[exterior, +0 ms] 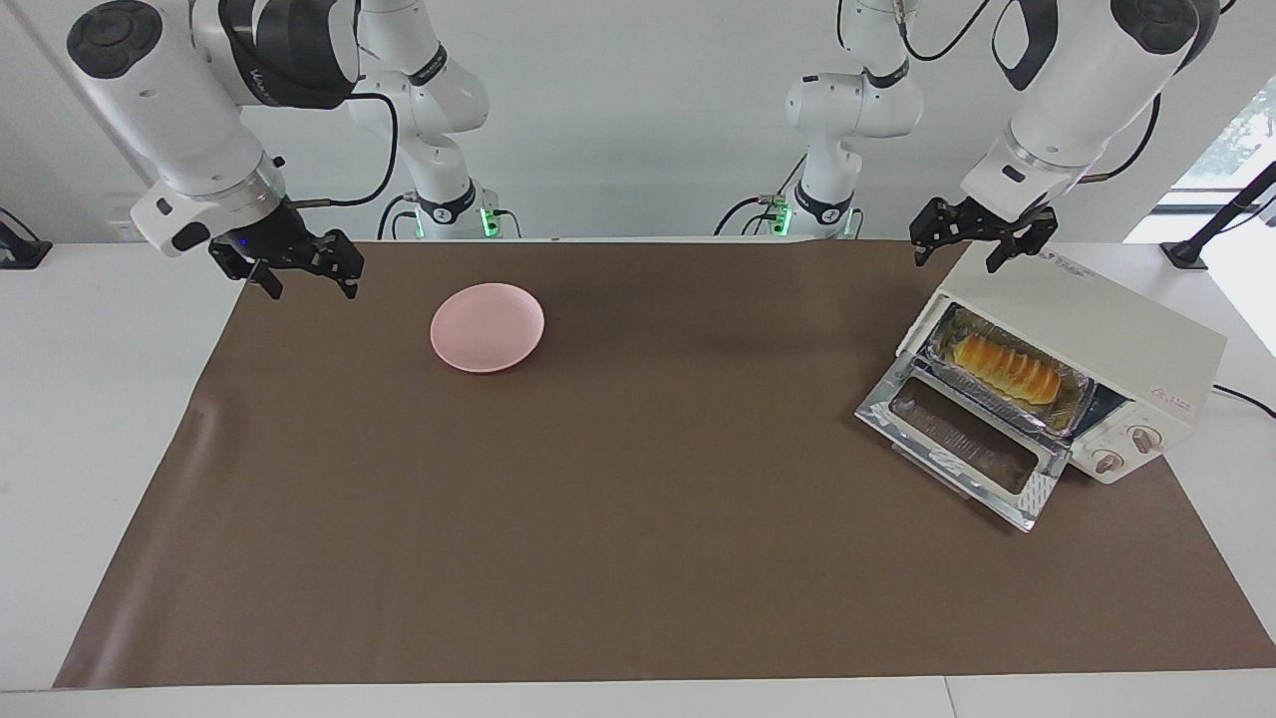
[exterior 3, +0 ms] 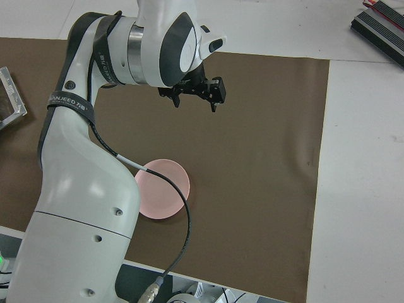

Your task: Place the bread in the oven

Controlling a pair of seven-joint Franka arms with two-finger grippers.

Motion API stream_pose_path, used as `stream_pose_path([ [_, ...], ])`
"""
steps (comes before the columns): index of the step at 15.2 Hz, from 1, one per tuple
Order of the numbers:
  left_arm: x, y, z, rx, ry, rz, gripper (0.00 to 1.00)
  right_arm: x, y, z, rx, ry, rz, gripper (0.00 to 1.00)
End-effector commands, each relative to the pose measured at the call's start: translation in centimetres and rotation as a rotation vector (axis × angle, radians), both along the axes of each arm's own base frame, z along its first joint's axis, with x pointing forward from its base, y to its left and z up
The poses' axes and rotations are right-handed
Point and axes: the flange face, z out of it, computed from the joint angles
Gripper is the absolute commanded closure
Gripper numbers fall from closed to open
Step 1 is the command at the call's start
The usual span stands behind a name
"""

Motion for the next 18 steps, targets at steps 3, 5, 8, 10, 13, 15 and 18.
stream_pose_path([
  [3,-0.57,0.37,0.44,0.018,-0.012,0.011,0.00,-0.62,0.09,0.36,-0.018,0.003,-0.001,0.00],
  [5,-0.56,0.37,0.45,0.017,-0.013,0.011,0.00,-0.66,0.09,0.44,-0.018,0.002,-0.001,0.00],
  [8,-0.56,0.37,0.45,0.017,-0.013,0.011,0.00,-0.66,0.09,0.44,-0.018,0.002,-0.001,0.00],
  [10,-0.56,0.37,0.45,0.017,-0.013,0.011,0.00,-0.66,0.09,0.44,-0.018,0.002,-0.001,0.00],
  [13,-0.54,0.37,0.46,0.017,-0.015,0.011,0.00,-0.62,0.09,0.36,-0.018,0.003,-0.001,0.00],
  [15,-0.36,0.61,0.45,0.017,-0.023,0.014,0.00,-0.66,0.09,0.44,-0.018,0.002,-0.001,0.00],
  [18,-0.28,1.19,0.47,0.019,-0.024,0.026,0.00,-0.66,0.09,0.44,-0.018,0.002,-0.001,0.00],
])
